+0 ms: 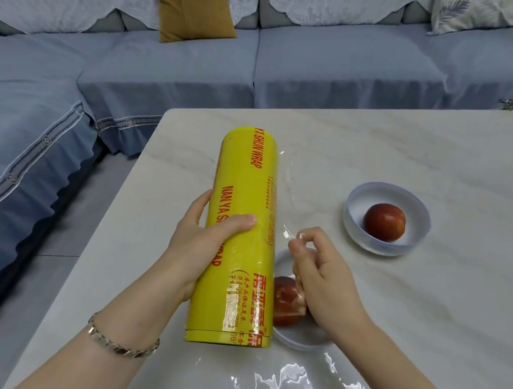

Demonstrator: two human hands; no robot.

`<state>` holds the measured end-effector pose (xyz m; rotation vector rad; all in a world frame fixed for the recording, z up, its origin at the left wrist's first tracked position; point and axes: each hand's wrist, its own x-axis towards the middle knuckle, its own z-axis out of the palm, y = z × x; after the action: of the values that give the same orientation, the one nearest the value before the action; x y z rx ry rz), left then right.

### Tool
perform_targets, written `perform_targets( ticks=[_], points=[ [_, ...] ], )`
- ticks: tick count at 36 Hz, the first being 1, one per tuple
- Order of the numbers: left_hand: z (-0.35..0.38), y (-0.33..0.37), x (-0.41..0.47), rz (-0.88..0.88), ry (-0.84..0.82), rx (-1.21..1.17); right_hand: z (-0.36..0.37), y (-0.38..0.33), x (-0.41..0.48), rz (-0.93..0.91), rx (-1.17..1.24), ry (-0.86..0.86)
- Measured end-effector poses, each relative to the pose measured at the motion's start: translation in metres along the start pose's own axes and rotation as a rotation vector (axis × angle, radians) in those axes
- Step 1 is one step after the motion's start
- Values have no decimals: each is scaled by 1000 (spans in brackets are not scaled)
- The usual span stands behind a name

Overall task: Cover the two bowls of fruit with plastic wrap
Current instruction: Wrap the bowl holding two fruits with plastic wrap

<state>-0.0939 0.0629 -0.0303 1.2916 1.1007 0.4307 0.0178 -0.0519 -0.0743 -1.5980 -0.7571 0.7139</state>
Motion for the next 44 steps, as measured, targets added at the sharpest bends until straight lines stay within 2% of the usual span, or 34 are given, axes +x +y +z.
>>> perform_targets(
  ticks=[3, 6, 7, 12, 15, 21, 24, 32, 38, 40, 44],
  points=[
    [1, -3, 1, 90, 49, 106, -10, 0, 1, -112, -242, 28],
    [1, -5, 1, 276, 137, 394, -20, -2, -1, -115, -264, 19],
    [1, -4, 0, 296, 146, 436, -22, -3, -1, -87, -193, -3],
    [6, -3, -3, 264, 143, 530, -20, -5, 8, 107, 469, -123],
    [11, -6, -2, 253, 119, 572, -10, -10, 8, 104, 592, -126],
    [16, -3, -8, 245, -1, 424, -15, -10, 16, 111, 786, -136],
    [17, 6, -9, 259, -42, 391, -22, -9, 15, 137, 798, -109],
    [33, 18, -3, 116, -206, 247, -46, -7, 11, 169, 838, -97],
    [49, 4, -7, 150, -231, 171, -59, -8, 6, 166, 796, -99],
    [51, 4, -9, 170, -230, 177, -63, -7, 6, 176, 679, -21],
    [47, 8, -11, 175, -213, 147, -72, 0, 3, 122, 365, 284]
  ],
)
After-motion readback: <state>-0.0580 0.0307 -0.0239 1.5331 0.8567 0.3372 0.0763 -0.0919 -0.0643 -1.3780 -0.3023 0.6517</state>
